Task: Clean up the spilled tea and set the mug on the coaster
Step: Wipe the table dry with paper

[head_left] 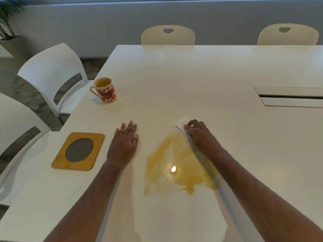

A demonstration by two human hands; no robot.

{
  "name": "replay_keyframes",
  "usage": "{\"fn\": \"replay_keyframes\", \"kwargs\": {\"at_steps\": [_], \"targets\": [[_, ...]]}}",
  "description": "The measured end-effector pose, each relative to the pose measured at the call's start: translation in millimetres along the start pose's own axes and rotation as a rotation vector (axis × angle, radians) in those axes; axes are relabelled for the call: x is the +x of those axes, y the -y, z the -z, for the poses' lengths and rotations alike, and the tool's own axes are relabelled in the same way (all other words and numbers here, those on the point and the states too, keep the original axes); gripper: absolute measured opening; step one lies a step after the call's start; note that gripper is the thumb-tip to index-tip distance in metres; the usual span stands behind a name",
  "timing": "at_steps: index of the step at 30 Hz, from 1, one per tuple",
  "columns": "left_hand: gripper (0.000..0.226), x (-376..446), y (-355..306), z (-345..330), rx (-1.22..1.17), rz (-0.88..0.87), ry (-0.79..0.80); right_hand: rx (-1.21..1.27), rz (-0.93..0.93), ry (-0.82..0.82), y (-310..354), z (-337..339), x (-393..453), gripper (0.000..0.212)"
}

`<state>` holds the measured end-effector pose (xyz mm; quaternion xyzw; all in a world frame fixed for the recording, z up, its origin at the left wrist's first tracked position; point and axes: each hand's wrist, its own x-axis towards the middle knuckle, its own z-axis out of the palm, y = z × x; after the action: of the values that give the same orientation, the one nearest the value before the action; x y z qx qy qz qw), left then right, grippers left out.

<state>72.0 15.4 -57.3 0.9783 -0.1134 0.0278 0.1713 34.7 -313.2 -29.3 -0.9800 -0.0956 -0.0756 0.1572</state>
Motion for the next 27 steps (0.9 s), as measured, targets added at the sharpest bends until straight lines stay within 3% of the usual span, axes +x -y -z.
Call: {"fn": "replay_keyframes", "kwargs": {"at_steps": [5,16,27], "targets": [[0.055,0.8,0.6,-0.4,-0.003,-0.003,-0.008,0.018,0.125,0.029,32.4,-11.1,3.9,0.045],[0.055,0.2,1.0,1.6,-0.034,-0.004,-0.011,0.104,0.379,0.130,88.9,-26.1,-17.2,0.044],[0.057,0.1,1.7,1.6,-0.046,-0.003,-0.009,0.206,0.585,0.257,97.4,-23.8,-65.9,0.051]]}}
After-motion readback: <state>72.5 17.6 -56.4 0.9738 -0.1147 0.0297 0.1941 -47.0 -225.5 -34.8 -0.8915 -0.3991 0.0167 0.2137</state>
